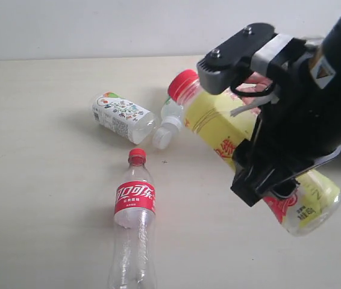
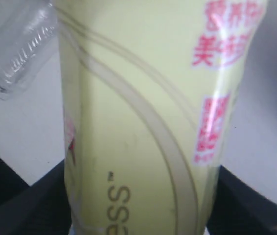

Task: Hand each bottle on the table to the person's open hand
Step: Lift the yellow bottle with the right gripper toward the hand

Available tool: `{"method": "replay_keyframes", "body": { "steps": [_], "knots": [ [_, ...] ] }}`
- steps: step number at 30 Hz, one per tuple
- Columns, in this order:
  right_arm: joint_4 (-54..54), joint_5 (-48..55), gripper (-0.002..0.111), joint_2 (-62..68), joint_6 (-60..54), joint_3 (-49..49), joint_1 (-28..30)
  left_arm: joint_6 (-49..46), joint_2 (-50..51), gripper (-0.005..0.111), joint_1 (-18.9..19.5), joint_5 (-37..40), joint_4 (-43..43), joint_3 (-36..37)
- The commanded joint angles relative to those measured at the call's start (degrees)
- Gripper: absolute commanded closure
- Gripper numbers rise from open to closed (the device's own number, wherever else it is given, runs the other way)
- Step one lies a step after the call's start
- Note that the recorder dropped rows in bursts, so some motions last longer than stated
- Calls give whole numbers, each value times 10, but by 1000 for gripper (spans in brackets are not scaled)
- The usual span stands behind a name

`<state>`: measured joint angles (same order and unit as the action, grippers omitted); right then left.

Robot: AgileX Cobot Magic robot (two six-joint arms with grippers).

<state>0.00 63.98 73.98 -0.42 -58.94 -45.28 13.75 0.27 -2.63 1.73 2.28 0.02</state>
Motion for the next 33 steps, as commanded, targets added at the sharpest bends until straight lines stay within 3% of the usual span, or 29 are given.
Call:
{"method": "replay_keyframes", "body": {
  "steps": [1, 21, 33],
  "knots": [
    [6, 16, 108, -61, 4, 2, -1, -1, -3, 107, -3, -2, -1, 0],
    [-103, 60, 108, -126, 114, 2, 4, -1, -3, 107, -3, -2, -1, 0],
    [-109, 57, 108, -122, 73, 2, 128, -1, -3, 107, -3, -2, -1, 0]
  ]
}}
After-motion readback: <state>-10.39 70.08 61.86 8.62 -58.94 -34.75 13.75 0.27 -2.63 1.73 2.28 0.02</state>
